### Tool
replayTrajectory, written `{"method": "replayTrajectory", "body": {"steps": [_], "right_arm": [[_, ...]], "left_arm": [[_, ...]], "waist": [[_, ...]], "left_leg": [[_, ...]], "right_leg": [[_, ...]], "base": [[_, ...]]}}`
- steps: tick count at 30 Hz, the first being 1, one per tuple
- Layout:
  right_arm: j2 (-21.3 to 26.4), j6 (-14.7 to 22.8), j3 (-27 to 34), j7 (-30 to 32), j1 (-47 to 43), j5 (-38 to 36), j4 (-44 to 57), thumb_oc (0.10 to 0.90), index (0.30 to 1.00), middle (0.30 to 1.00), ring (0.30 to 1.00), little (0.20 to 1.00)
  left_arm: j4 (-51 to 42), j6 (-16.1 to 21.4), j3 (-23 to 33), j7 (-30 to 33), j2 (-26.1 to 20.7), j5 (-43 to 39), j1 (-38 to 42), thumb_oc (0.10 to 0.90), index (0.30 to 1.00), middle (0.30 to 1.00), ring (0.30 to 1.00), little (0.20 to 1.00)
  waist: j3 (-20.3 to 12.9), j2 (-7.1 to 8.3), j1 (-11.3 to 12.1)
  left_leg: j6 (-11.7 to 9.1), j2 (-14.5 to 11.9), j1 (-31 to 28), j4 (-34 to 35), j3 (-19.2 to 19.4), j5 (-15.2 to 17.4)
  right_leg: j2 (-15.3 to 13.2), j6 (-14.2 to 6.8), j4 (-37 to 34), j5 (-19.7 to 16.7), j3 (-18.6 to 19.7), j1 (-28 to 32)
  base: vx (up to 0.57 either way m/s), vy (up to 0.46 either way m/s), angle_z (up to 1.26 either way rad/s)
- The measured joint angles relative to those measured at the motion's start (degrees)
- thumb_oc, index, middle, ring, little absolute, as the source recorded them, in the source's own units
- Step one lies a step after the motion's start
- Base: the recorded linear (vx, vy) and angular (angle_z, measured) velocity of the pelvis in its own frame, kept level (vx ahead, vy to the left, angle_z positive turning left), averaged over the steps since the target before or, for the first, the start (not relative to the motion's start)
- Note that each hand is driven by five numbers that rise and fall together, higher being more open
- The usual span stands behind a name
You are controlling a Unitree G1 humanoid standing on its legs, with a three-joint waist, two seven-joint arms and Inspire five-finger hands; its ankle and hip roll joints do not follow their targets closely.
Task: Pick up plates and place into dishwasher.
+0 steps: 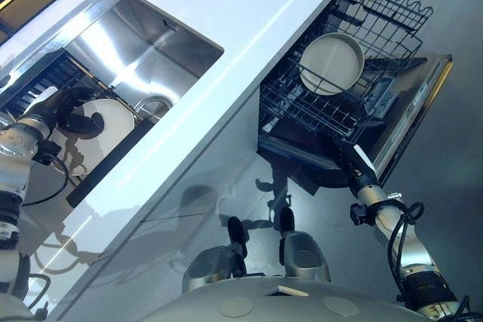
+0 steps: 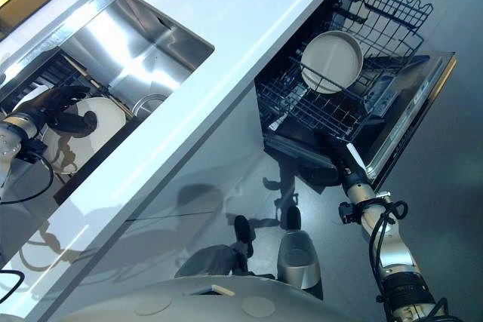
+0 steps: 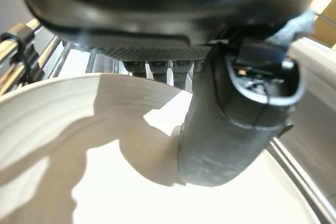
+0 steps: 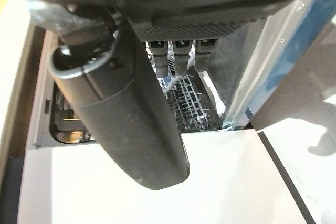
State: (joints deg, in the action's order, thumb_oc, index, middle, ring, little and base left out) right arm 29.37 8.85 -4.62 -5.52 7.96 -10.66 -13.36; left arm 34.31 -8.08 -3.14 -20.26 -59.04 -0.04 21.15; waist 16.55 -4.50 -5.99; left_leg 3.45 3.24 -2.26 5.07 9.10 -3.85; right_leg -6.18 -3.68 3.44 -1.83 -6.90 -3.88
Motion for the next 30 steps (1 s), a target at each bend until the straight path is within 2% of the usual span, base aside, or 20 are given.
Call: {"method": "replayTrajectory", "body": {"steps": [5, 9, 10, 12, 13, 16, 20, 23, 26, 29, 30], "right_arm": [[2.54, -0.09, 0.59, 0.18, -0.34, -1.86, 0.08, 0.8, 0.9, 0.9, 0.9, 0.9], [2.66, -0.23, 3.39, -1.07, -0.31, -3.49, 0.08, 0.8, 0.9, 0.9, 0.9, 0.9], [2.61, -0.23, 3.75, -1.33, 0.07, -3.66, 0.09, 0.8, 0.9, 0.9, 0.9, 0.9], [2.49, -0.36, 4.03, -1.4, 0.68, -3.75, 0.08, 0.8, 0.9, 0.9, 0.9, 0.9], [1.83, -0.49, 4.45, -1.59, 0.74, -3.75, 0.08, 0.8, 0.9, 0.9, 0.9, 0.9], [-0.16, -0.52, 4.93, -2.45, 0.48, -3.63, 0.08, 0.8, 0.9, 0.9, 0.9, 0.9], [-2.49, -0.69, 4.98, -2.64, -0.45, -3.33, 0.08, 0.8, 0.9, 0.9, 0.9, 0.9], [-4.1, -1.26, 4.98, -3.24, -1.28, -2.68, 0.08, 0.8, 0.9, 0.9, 0.9, 0.9], [-5.97, -1.31, 5.6, -3.26, -1.44, -1.77, -0.05, 0.8, 0.9, 0.9, 0.9, 0.9], [-6.42, -1.3, 5.71, -3.41, -1.6, -1.55, -0.08, 0.8, 0.9, 0.9, 0.9, 0.9], [-6.42, -1.3, 5.72, -3.48, -1.67, -1.55, -0.08, 0.8, 0.9, 0.9, 0.9, 0.9]], "left_arm": [[-1.98, -1.68, 2.38, -3.46, -1.77, -2.61, -1.26, 0.8, 0.9, 0.9, 0.9, 0.9], [-4.85, -1.93, 8.61, -5.32, -1.87, -9.24, -6.63, 0.8, 0.9, 0.9, 0.9, 0.9], [-5.53, -1.93, 9.72, -5.31, -1.75, -10.96, -7.42, 0.663, 0.782, 0.782, 0.782, 0.763], [-7.24, -1.9, 11.94, -4.13, -0.74, -14.14, -9.17, 0.561, 0.695, 0.695, 0.695, 0.661], [-8.18, -1.96, 13.49, -2.8, 0.6, -15.12, -9.91, 0.435, 0.587, 0.587, 0.587, 0.535], [-9.52, -1.67, 18.54, 0.89, 6.13, -19.36, -10.97, 0.342, 0.507, 0.507, 0.507, 0.442], [-15.46, -0.66, 21.3, 2.23, 9.58, -21.56, -13.43, 0.366, 0.528, 0.528, 0.528, 0.466], [-16.6, -0.64, 21.66, 2.71, 9.89, -21.89, -13.53, 0.347, 0.512, 0.512, 0.512, 0.447], [-17.97, -0.34, 21.66, 3.96, 10.06, -22.62, -13.48, 0.276, 0.451, 0.451, 0.451, 0.376], [-18.45, -0.29, 21.73, 4.44, 10.06, -23.82, -12.98, 0.276, 0.451, 0.451, 0.451, 0.376], [-19.03, -0.3, 21.72, 4.43, 10.06, -24.13, -13.03, 0.3, 0.472, 0.472, 0.472, 0.4]], "waist": [[1.62, -0.32, -0.11], [2.37, -0.31, 0.06], [2.39, -0.29, 0.3], [2.39, -0.28, 1.07], [2.39, -0.27, 1.41], [2.38, -0.18, 2.55], [2.07, 0.86, 4.23], [1.81, 1.63, 4.43], [1.54, 2.12, 4.55], [1.45, 2.29, 4.58], [1.41, 2.37, 4.61]], "left_leg": [[0.0, -0.02, 0.04, 0.0, -0.03, 0.0], [0.29, -0.01, 0.03, -0.01, 0.01, -0.11], [0.33, -0.03, 0.02, -0.01, -0.01, -0.09], [0.45, 0.01, -0.03, -0.01, 0.01, 0.12], [0.48, 0.01, -0.1, -0.02, 0.0, 0.19], [0.62, 0.01, -0.61, -0.02, -0.39, 0.44], [0.57, -0.07, -1.84, -0.02, -1.26, 0.86], [0.54, -0.1, -2.24, -0.03, -1.66, 1.02], [0.55, -0.14, -2.23, -0.04, -2.43, 1.02], [0.55, -0.18, -2.35, -0.04, -3.07, 1.02], [0.55, -0.19, -2.45, -0.04, -3.1, 1.02]], "right_leg": [[0.06, 0.01, -0.2, -0.01, -0.04, 0.0], [0.06, 0.0, -0.46, -0.01, -0.02, 0.07], [0.07, 0.0, -0.48, -0.01, -0.06, 0.09], [0.03, 0.0, -0.61, 0.0, -0.09, 0.15], [0.02, 0.0, -0.66, 0.0, -0.2, 0.26], [-0.04, 0.0, -0.98, -0.01, -0.86, 1.15], [-0.01, 0.0, -1.55, 0.0, -1.68, 2.94], [-0.01, -0.01, -1.6, 0.0, -1.84, 3.46], [-0.03, -0.01, -1.6, 0.0, -2.07, 3.78], [-0.03, 0.0, -1.6, 0.0, -2.2, 4.15], [-0.03, 0.0, -1.6, 0.0, -2.35, 4.31]], "base": [[-0.02, -0.019, -0.01], [-0.02, -0.036, -0.02], [0.0, -0.045, 0.0], [0.02, -0.048, 0.0], [0.03, -0.048, 0.02], [0.03, -0.048, 0.08], [0.03, -0.05, 0.12], [0.01, -0.048, 0.05], [-0.02, -0.066, 0.12], [-0.02, -0.067, 0.12], [-0.03, -0.086, 0.12]]}}
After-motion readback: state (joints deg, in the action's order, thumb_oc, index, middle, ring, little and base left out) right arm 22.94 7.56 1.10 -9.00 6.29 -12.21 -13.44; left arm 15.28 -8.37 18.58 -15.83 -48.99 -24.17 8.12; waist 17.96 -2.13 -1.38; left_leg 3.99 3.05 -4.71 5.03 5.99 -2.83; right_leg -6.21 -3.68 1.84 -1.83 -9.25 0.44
